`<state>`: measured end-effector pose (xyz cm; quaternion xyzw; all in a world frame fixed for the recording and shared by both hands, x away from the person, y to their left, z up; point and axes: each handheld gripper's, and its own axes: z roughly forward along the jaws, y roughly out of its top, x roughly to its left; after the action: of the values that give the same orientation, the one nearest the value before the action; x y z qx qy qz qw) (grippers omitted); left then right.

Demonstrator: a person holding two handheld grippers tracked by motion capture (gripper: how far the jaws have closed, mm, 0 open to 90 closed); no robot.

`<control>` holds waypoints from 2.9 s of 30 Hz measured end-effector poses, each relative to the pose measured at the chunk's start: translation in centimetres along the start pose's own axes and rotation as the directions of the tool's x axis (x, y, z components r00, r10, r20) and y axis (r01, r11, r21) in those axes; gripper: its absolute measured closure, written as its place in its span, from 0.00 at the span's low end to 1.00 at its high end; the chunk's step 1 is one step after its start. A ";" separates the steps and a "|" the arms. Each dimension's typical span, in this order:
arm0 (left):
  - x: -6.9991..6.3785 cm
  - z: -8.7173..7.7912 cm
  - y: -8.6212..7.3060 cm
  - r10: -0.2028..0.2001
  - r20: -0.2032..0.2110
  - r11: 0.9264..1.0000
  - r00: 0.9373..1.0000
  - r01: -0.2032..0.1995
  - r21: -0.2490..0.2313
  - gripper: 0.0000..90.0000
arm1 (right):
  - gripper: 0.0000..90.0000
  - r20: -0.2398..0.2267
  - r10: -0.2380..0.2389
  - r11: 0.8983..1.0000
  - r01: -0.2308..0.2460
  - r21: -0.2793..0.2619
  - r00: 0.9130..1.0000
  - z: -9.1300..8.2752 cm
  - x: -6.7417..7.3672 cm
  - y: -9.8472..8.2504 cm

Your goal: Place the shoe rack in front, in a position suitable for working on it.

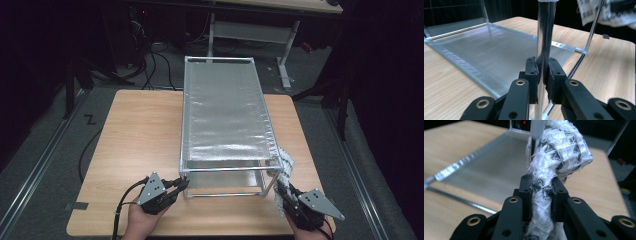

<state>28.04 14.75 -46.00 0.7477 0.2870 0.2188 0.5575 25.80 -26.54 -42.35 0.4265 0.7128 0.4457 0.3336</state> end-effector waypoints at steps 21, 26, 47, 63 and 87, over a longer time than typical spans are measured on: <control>0.0 -0.2 -0.1 -0.002 -0.025 1.000 1.000 0.002 0.000 0.89 | 0.83 -0.074 0.045 0.959 -0.022 0.284 0.996 5.0 -0.5 -4.2; 0.0 -0.2 -0.1 -0.004 -0.029 1.000 1.000 0.004 0.001 0.89 | 0.83 -0.070 0.051 0.971 -0.033 0.236 0.996 4.3 -0.6 -3.6; 0.0 -0.2 -0.1 0.012 -0.028 1.000 1.000 -0.012 -0.002 0.89 | 0.82 -0.017 0.018 0.997 -0.019 -0.069 1.000 -0.8 0.0 1.2; 0.0 -0.2 -0.1 0.012 -0.026 1.000 1.000 -0.012 -0.001 0.89 | 0.82 -0.062 0.020 0.991 -0.011 0.135 0.998 3.0 -0.4 -2.3; 0.0 -0.3 -0.2 0.011 -0.030 1.000 1.000 -0.011 -0.003 0.89 | 0.82 -0.046 -0.015 0.956 0.028 0.292 0.999 5.4 -1.0 -4.7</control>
<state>27.85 15.02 -46.11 0.7449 0.2907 0.2334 0.5532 29.36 -26.70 -48.61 0.4536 0.7827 0.3408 0.2561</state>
